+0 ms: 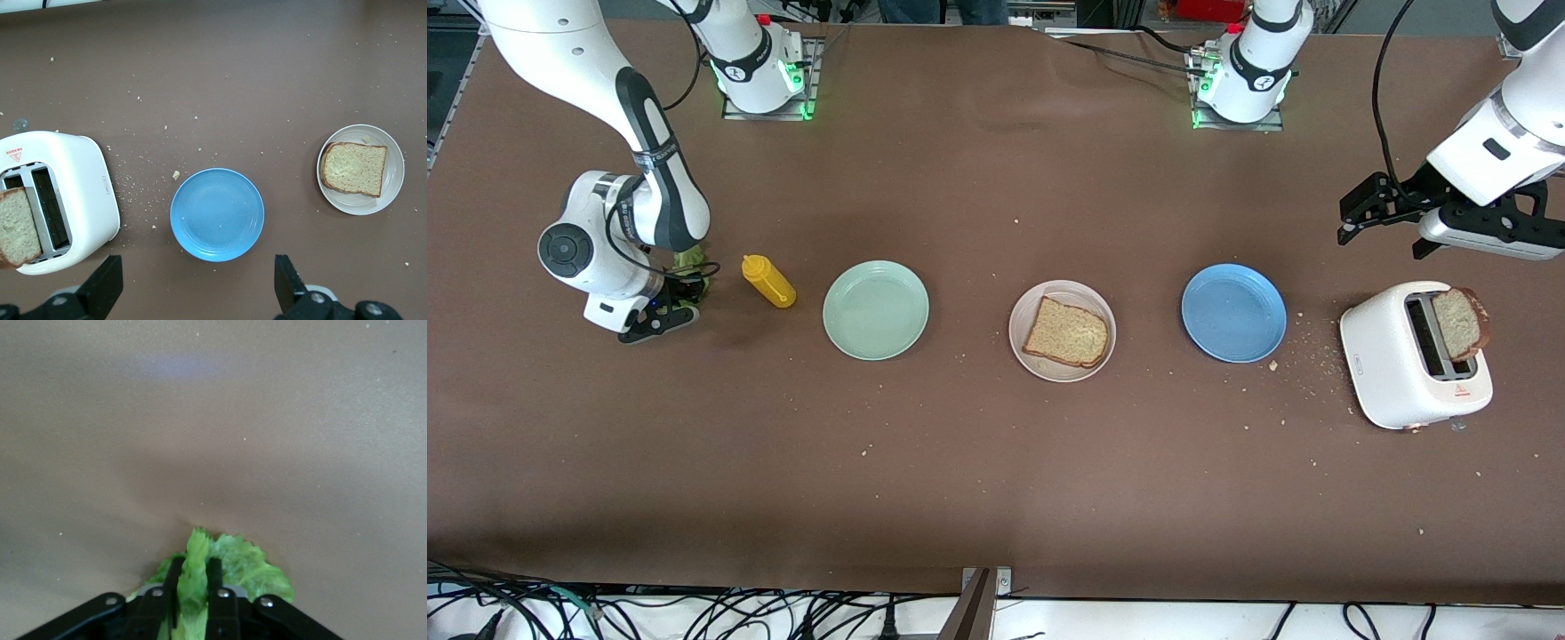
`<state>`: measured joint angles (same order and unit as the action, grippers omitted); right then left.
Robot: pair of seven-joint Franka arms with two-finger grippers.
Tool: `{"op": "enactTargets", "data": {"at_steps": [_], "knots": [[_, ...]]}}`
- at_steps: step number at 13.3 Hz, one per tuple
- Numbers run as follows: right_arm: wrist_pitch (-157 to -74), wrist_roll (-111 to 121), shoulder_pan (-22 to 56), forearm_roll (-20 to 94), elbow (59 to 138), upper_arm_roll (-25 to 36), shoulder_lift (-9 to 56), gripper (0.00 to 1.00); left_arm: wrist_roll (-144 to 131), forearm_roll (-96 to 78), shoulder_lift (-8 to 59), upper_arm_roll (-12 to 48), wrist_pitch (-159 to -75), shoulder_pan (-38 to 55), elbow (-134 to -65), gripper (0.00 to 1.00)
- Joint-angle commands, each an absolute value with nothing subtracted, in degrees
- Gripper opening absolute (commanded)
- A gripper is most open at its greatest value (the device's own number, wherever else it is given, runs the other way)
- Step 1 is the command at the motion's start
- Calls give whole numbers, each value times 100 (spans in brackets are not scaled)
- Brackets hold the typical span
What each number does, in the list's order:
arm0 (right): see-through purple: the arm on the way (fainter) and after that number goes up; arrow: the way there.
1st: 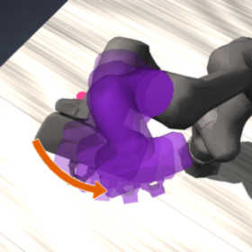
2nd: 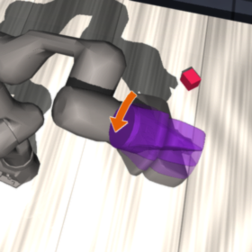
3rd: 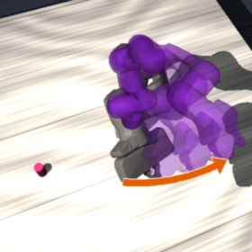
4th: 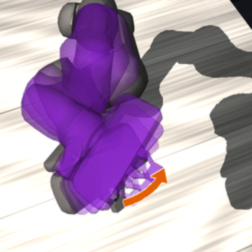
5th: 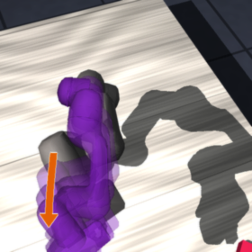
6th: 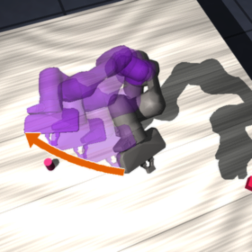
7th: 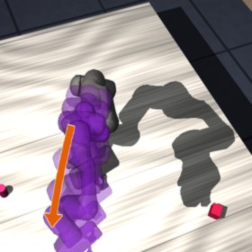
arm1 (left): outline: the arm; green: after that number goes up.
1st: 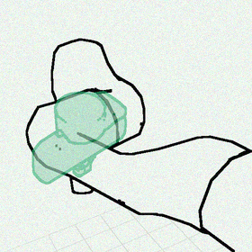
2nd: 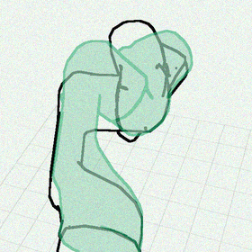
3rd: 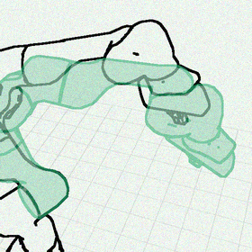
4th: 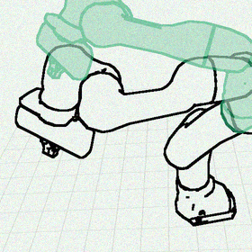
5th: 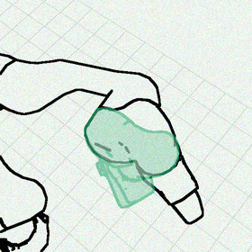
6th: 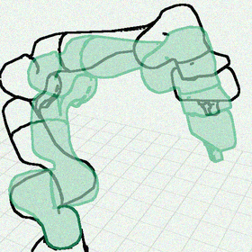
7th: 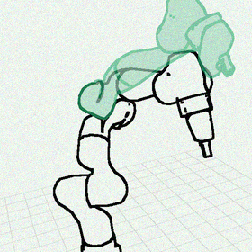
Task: Make sandwich in beige plate with both arms
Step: 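Reach down and grasp the green lettuce leaf with the right gripper, then lift the lettuce leaf and carry it toward the beige plate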
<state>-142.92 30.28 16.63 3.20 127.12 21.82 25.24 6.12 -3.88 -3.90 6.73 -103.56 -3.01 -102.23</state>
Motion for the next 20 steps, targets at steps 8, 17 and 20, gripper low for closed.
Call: {"op": "enactTargets", "data": {"at_steps": [8, 17, 20], "knots": [[-10568, 3445, 1810, 281, 9557, 2127, 2391, 0, 738, -562, -369, 668, -10283, -343, -10151, 100], [-8412, 120, 2284, 2010, 7945, 1591, 2364, 0, 738, -562, -369, 668, -10283, -352, -10151, 100], [-8446, -1954, 2504, 2924, 7954, 1495, 2408, 0, 738, -554, -369, 668, -10283, -352, -10151, 100]]}}
